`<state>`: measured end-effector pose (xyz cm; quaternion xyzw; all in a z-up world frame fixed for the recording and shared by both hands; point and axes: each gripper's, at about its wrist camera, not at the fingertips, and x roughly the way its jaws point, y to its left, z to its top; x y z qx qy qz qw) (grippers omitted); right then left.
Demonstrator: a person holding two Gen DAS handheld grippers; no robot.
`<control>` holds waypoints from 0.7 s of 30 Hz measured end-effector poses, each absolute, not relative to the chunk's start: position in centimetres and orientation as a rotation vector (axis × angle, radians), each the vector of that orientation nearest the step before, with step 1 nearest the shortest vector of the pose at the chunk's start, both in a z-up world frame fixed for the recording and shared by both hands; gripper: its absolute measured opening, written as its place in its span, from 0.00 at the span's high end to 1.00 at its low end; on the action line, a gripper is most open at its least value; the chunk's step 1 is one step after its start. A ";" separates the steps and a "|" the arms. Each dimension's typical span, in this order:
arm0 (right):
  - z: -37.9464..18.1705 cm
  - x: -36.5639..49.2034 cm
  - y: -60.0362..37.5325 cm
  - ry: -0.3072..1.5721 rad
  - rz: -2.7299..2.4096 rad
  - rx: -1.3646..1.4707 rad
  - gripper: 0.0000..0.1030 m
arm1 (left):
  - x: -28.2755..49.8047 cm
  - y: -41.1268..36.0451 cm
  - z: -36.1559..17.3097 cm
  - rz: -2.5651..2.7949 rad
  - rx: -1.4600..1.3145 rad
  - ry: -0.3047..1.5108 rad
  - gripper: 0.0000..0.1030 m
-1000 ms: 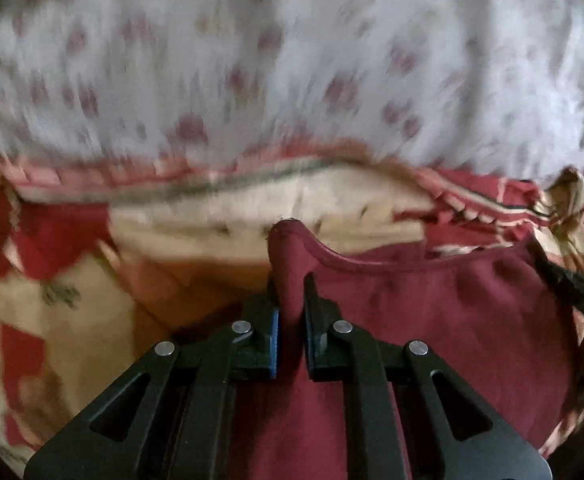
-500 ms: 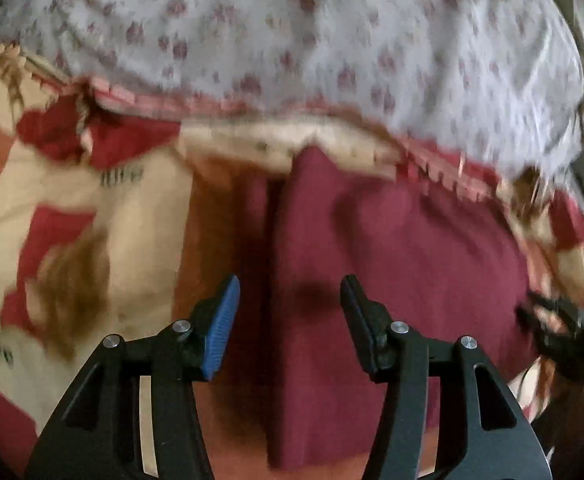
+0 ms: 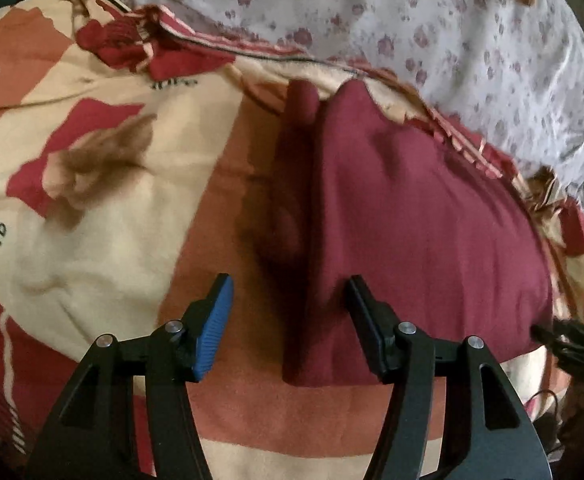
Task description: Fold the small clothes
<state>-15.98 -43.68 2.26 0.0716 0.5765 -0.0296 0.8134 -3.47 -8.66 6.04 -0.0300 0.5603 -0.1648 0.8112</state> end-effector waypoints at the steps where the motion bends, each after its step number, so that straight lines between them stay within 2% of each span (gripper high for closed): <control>1: 2.1 -15.8 -43.6 1.239 -0.076 0.160 0.52 | -3.7 -8.6 5.8 -0.356 -0.073 1.177 0.43; 6: 7.2 -14.5 -40.6 1.103 -0.034 0.126 0.49 | -3.0 -8.0 5.5 -0.378 -0.106 1.169 0.38; 8: 8.7 -12.4 -38.3 1.069 -0.003 0.092 0.38 | -2.8 -8.3 5.5 -0.381 -0.087 1.164 0.38; 9: 8.9 -11.3 -37.3 1.058 0.009 0.078 0.37 | -2.8 -8.3 5.6 -0.384 -0.075 1.161 0.38; 15: 8.8 -4.2 -31.3 1.069 0.035 -0.059 0.37 | -2.4 -8.1 5.2 -0.387 -0.072 1.160 0.31; 21: 8.3 -6.3 -31.3 1.056 0.033 -0.121 0.37 | -2.0 -8.1 5.2 -0.390 -0.078 1.172 0.31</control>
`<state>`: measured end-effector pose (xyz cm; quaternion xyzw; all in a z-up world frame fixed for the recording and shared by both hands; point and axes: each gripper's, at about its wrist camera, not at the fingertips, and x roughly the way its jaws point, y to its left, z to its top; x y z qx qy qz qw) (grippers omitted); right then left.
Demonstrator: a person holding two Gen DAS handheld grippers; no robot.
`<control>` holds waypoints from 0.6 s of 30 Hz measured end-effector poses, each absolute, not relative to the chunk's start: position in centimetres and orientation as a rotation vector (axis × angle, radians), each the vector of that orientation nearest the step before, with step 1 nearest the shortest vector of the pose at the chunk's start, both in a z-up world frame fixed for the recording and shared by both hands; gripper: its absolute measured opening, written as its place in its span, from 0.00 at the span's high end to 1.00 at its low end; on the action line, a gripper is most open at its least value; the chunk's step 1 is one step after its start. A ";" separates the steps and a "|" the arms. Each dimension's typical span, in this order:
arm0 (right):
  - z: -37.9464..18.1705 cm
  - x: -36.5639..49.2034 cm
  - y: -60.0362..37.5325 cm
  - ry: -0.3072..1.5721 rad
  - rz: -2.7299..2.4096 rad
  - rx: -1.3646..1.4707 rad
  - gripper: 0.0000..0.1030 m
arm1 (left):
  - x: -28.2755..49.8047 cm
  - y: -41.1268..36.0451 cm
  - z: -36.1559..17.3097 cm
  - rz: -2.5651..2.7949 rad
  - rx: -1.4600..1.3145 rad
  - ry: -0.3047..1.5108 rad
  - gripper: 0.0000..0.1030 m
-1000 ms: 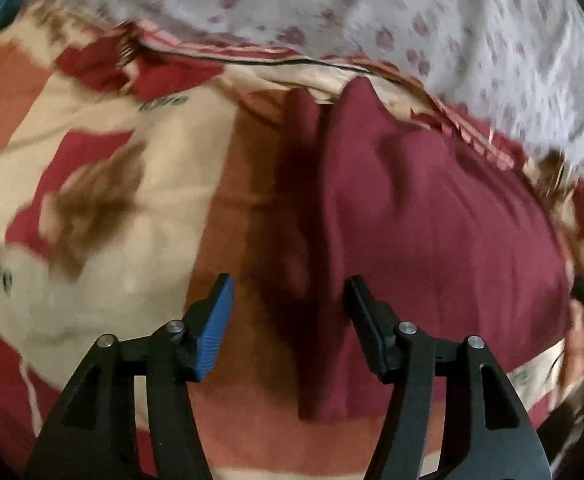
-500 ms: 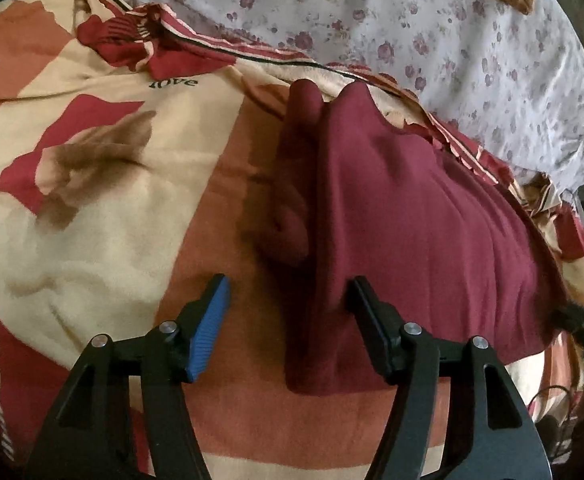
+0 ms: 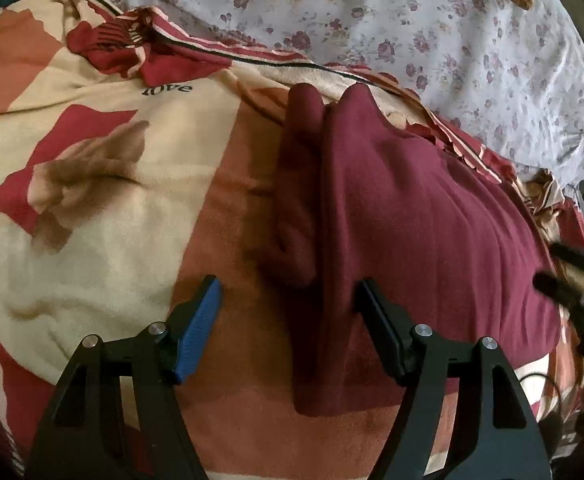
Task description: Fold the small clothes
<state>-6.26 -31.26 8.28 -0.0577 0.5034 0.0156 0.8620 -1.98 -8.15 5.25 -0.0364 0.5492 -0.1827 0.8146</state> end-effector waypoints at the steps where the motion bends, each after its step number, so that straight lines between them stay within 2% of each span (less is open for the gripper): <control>1: 7.6 -7.1 -32.2 1.070 0.011 -0.111 0.37 | -2.1 -8.1 5.3 -0.389 -0.077 1.170 0.31; 7: 2.6 -13.6 -39.8 1.222 -0.071 0.056 0.37 | -2.2 -8.2 5.4 -0.378 -0.071 1.165 0.31; 10: 3.8 -14.1 -40.3 1.223 -0.070 0.065 0.37 | -2.3 -8.2 5.3 -0.372 -0.072 1.158 0.30; 13: 6.7 -13.0 -38.6 1.148 0.002 0.088 0.37 | -2.3 -8.1 5.3 -0.371 -0.073 1.155 0.29; 18: 8.7 -8.7 -32.5 1.024 0.114 0.037 0.30 | -2.2 -8.0 5.2 -0.375 -0.079 1.161 0.29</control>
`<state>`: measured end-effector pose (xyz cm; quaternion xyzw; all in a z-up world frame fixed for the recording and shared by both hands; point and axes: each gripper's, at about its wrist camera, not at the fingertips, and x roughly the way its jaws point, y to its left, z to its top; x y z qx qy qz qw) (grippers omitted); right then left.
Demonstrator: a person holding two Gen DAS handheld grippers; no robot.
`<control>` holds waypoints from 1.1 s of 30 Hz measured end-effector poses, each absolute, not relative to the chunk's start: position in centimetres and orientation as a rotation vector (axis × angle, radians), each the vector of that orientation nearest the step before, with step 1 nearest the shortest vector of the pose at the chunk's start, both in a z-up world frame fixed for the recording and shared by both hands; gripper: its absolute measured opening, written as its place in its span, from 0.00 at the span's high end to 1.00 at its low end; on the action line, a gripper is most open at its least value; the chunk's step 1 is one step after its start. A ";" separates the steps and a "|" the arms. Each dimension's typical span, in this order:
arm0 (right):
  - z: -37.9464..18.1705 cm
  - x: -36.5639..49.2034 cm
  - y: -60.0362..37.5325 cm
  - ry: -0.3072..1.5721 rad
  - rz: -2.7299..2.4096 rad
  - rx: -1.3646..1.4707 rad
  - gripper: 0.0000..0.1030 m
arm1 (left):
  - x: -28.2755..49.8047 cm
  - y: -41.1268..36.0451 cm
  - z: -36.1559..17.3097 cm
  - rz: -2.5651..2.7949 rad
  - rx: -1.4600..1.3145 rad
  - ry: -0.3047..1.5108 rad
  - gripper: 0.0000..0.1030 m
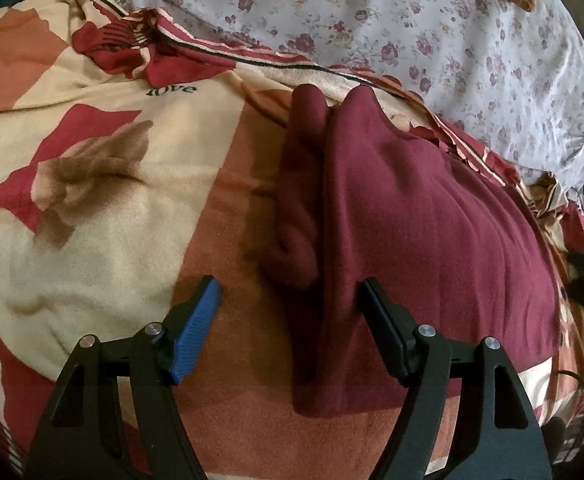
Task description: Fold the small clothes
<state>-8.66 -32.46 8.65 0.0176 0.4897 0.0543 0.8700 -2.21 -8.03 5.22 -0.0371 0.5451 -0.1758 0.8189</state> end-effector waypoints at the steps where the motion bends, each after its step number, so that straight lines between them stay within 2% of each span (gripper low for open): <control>1: 8.3 -7.3 -30.8 1.009 0.123 0.006 0.30 | -2.2 -8.0 5.2 -0.378 -0.081 1.163 0.29; 4: 6.5 -3.2 -26.7 0.989 0.125 -0.087 0.30 | -2.0 -7.8 5.1 -0.386 -0.096 1.173 0.28; 7: 3.9 1.5 -23.3 1.021 0.109 -0.141 0.40 | -1.7 -7.7 5.0 -0.392 -0.108 1.184 0.27; 9: 2.1 4.2 -22.9 1.054 0.092 -0.123 0.41 | -1.5 -7.8 5.0 -0.396 -0.113 1.190 0.26; 12: -0.8 7.9 -23.8 1.136 0.083 0.042 0.41 | -1.2 -7.5 4.9 -0.404 -0.139 1.202 0.26; 15: -0.5 8.5 -25.6 1.147 0.083 0.222 0.41 | -0.7 -6.9 4.9 -0.418 -0.197 1.222 0.26; 18: 1.0 7.6 -25.9 1.114 0.137 0.284 0.33 | -0.3 -6.4 4.8 -0.416 -0.247 1.230 0.26; 19: 1.5 7.3 -25.4 1.106 0.158 0.276 0.24 | -0.3 -6.5 4.8 -0.411 -0.247 1.229 0.26; 20: 1.7 7.2 -24.6 1.109 0.179 0.254 0.21 | -0.4 -6.7 4.8 -0.406 -0.237 1.225 0.26; 25: -0.8 8.5 -20.0 1.149 0.181 0.053 0.20 | -0.5 -7.3 4.8 -0.395 -0.200 1.207 0.24; 27: -1.2 8.5 -19.6 1.106 0.146 -0.020 0.33 | -0.5 -7.4 4.8 -0.390 -0.201 1.199 0.24; 28: -0.9 8.3 -19.9 1.094 0.154 -0.008 0.43 | -0.5 -7.5 5.0 -0.396 -0.208 1.189 0.24; 29: -0.3 8.0 -20.5 1.077 0.181 0.021 0.61 | -0.5 -7.5 5.0 -0.405 -0.217 1.184 0.24; 30: 0.5 7.5 -21.3 1.060 0.220 0.057 0.70 | -0.5 -7.5 5.1 -0.422 -0.235 1.178 0.24; 31: 1.3 7.0 -22.1 1.045 0.231 0.084 0.77 | -0.4 -7.7 5.2 -0.449 -0.266 1.175 0.24; 33: 2.7 6.2 -23.4 1.014 0.251 0.132 0.80 | -0.1 -8.0 5.3 -0.484 -0.298 1.178 0.24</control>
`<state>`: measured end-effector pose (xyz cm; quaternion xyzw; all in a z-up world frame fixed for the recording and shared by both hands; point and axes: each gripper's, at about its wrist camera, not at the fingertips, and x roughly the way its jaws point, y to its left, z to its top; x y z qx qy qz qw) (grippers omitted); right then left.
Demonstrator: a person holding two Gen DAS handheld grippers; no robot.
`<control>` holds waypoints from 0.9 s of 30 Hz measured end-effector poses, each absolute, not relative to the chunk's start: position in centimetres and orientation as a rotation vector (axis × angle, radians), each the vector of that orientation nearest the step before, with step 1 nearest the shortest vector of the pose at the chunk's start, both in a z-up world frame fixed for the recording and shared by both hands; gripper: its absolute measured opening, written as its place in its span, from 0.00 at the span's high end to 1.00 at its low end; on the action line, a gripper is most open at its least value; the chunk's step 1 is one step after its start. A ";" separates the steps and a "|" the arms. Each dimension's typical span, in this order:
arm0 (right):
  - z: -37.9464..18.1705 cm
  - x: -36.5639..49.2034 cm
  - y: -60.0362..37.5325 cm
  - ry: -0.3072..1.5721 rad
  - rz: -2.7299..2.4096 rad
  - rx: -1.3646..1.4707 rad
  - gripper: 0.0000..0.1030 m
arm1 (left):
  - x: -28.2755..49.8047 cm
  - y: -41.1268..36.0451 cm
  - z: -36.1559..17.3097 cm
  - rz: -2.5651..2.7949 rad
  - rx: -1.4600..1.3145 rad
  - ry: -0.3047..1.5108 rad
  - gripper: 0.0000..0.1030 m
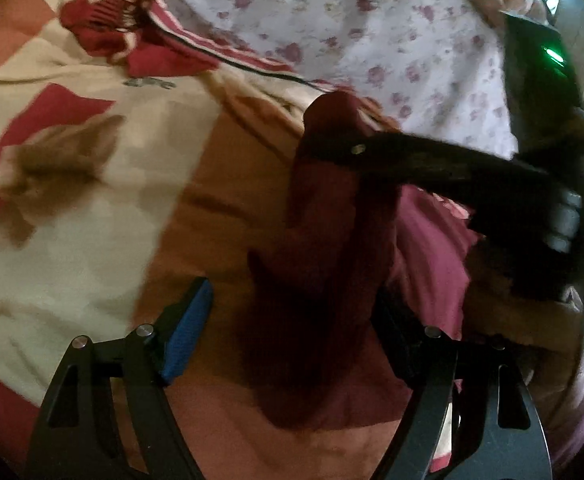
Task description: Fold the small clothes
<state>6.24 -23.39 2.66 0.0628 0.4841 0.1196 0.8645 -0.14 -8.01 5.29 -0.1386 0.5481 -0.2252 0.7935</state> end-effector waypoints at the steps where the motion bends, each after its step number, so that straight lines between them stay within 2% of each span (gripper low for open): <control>1: 3.3 5.8 -24.1 1.002 0.265 0.163 0.80 | -0.1 -8.4 5.3 -0.501 -0.307 1.177 0.24; 3: 4.4 5.0 -25.6 0.984 0.286 0.226 0.80 | -0.1 -9.2 5.3 -0.539 -0.304 1.166 0.26; 4: 4.6 4.9 -25.8 0.981 0.291 0.238 0.81 | -0.1 -9.6 5.4 -0.561 -0.298 1.162 0.31; 5: 4.8 4.7 -26.3 0.977 0.293 0.250 0.81 | -0.3 -10.1 5.6 -0.592 -0.288 1.156 0.42; 6: 4.8 4.6 -26.8 0.977 0.288 0.254 0.81 | -0.4 -10.4 5.8 -0.606 -0.280 1.149 0.48; 7: 4.7 4.5 -27.1 0.978 0.284 0.262 0.81 | -0.7 -10.8 6.1 -0.620 -0.260 1.130 0.49; 9: 4.4 4.6 -27.3 0.989 0.285 0.285 0.81 | -1.3 -11.3 7.0 -0.660 -0.230 1.086 0.63; 12: 4.4 4.9 -27.5 1.007 0.271 0.303 0.80 | -1.8 -11.4 7.8 -0.696 -0.217 1.047 0.64; 13: 4.6 4.9 -27.7 1.011 0.268 0.310 0.72 | -1.8 -11.4 7.8 -0.698 -0.215 1.045 0.64; 14: 4.8 4.9 -27.7 1.016 0.263 0.311 0.51 | -1.8 -11.5 7.8 -0.697 -0.211 1.047 0.64; 15: 5.0 5.0 -27.6 1.018 0.255 0.308 0.40 | -1.7 -11.6 7.8 -0.694 -0.208 1.051 0.64; 16: 5.2 5.0 -27.5 1.017 0.253 0.305 0.26 | -1.6 -11.4 7.7 -0.691 -0.205 1.054 0.64; 27: 2.3 7.2 -24.0 1.135 0.241 0.208 0.25 | -1.9 -11.4 7.8 -0.681 -0.186 1.059 0.64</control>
